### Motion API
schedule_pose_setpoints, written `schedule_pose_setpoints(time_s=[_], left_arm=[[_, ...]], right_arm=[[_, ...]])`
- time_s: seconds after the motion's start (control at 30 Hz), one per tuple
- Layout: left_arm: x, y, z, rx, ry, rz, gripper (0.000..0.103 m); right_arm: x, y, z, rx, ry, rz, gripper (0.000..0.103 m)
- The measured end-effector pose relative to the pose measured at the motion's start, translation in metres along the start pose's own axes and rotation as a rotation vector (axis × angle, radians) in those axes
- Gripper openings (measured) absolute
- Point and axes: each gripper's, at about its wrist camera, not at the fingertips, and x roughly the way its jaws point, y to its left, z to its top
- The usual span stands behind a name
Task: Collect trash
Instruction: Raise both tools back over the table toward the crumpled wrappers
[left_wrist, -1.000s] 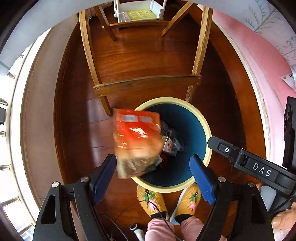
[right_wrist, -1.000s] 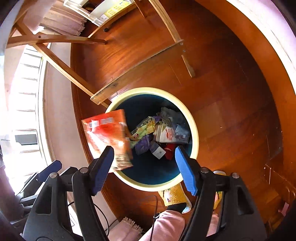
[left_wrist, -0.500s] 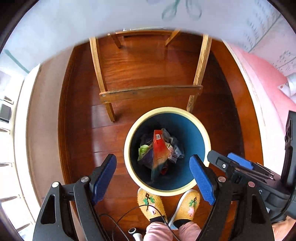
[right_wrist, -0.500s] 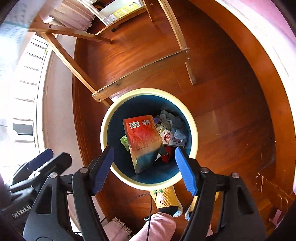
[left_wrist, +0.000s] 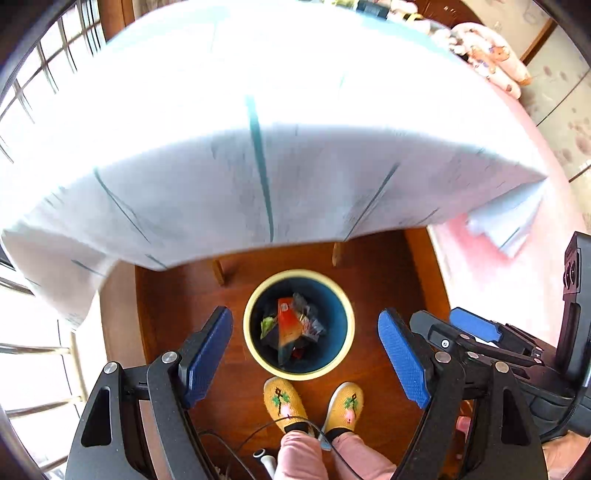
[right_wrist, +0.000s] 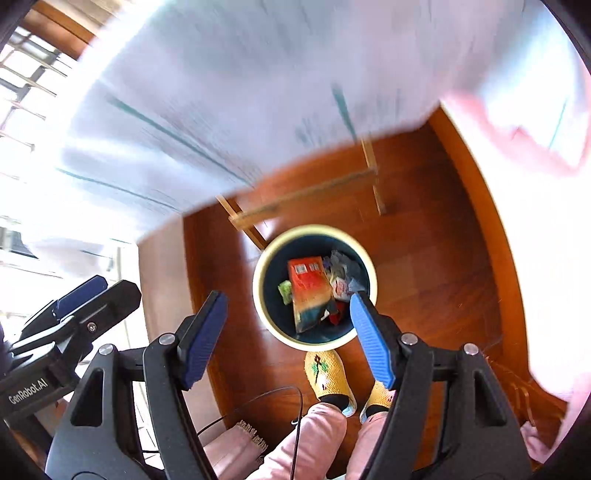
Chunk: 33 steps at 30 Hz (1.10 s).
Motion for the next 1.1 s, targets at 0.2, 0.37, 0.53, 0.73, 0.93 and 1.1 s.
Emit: schedule_pose_setpoints(time_s=[0.2,0.37,0.53,0.73,0.93,1.1], left_arm=[[-0.095,-0.017,0.026,0.058,-0.126,0.092,0.082],[-0.153,-0.02,0.049,0.09,-0.199,0.103,0.08],[-0.194,-0.02,0.073,0.096,-0.247,0.062,0.076],[-0.238,-0.021,0.111,0.121,-0.309,0.065,0.076],[-0.27,-0.022,0.157,0.159,-0.354,0.097,0.076],[-0.287,-0.02,0.209,0.148,-0.393,0.127,0.076]], right_arm=[[-0.096,0.037,0.017,-0.062,-0.103,0.007,0.068],[-0.161,0.068,0.03,-0.098,-0.191,0.016,0.068],[-0.214,0.097,0.05,-0.131,-0.294,0.027,0.068],[-0.264,0.126,0.078,-0.183,-0.406,0.011,0.068],[-0.294,0.14,0.119,-0.192,-0.466,-0.008,0.068],[-0.316,0.145,0.168,-0.214,-0.511,-0.03,0.068]])
